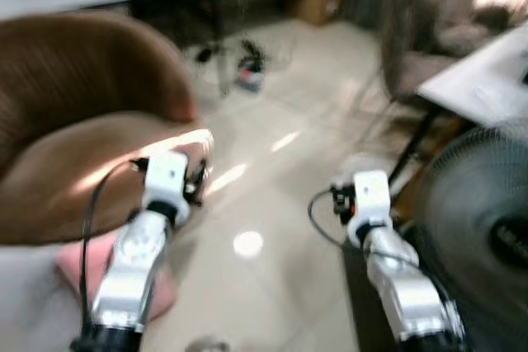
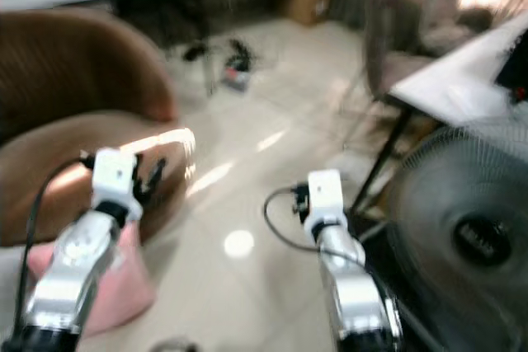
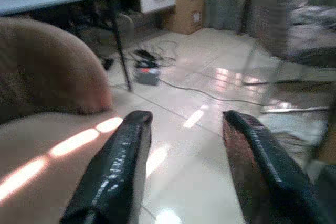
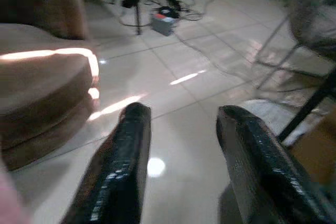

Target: Move the pillow to the sofa from floor

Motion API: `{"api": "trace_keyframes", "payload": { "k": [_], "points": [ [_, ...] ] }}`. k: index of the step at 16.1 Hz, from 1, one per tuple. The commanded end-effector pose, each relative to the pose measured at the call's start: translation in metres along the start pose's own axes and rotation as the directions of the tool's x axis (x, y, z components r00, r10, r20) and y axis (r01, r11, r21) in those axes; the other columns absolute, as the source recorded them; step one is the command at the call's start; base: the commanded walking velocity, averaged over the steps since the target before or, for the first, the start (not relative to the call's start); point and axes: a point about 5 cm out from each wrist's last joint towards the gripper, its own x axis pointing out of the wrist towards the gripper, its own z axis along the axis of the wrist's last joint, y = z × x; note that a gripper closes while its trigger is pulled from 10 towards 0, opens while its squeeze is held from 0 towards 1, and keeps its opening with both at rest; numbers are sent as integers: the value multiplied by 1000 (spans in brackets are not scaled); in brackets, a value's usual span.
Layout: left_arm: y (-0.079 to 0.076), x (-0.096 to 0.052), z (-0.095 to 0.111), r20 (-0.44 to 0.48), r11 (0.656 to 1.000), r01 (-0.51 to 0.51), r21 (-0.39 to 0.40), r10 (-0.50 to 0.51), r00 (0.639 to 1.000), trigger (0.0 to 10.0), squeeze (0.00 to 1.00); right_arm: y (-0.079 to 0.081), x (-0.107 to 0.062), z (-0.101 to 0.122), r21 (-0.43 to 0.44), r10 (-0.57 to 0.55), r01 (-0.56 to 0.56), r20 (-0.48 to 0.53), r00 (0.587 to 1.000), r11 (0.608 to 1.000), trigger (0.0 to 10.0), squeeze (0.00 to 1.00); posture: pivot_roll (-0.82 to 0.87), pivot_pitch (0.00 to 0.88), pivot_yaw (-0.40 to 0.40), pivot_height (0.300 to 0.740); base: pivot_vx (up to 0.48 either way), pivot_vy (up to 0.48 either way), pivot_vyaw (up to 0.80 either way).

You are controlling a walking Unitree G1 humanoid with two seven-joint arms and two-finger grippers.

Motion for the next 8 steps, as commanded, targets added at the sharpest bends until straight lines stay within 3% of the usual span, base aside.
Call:
{"api": "trace_keyframes", "payload": {
  "k": [1, 8],
  "points": [
    [-2, 1, 11, 39, 999, 39, -33, -38, 999, 10000, 1000, -3, 0, 7, 29, 2, -3, 40, 999, 1000, 10000, 1000, 48, 0, -17, 740, 0, 0, 0],
    [-2, 0, 13, 37, 997, 54, -56, -52, 998, 10000, 1000, -1, -1, 8, 54, 27, -29, 51, 998, 998, 10000, 1000, 50, 0, -20, 740, 0, 0, 0]
  ]
}}
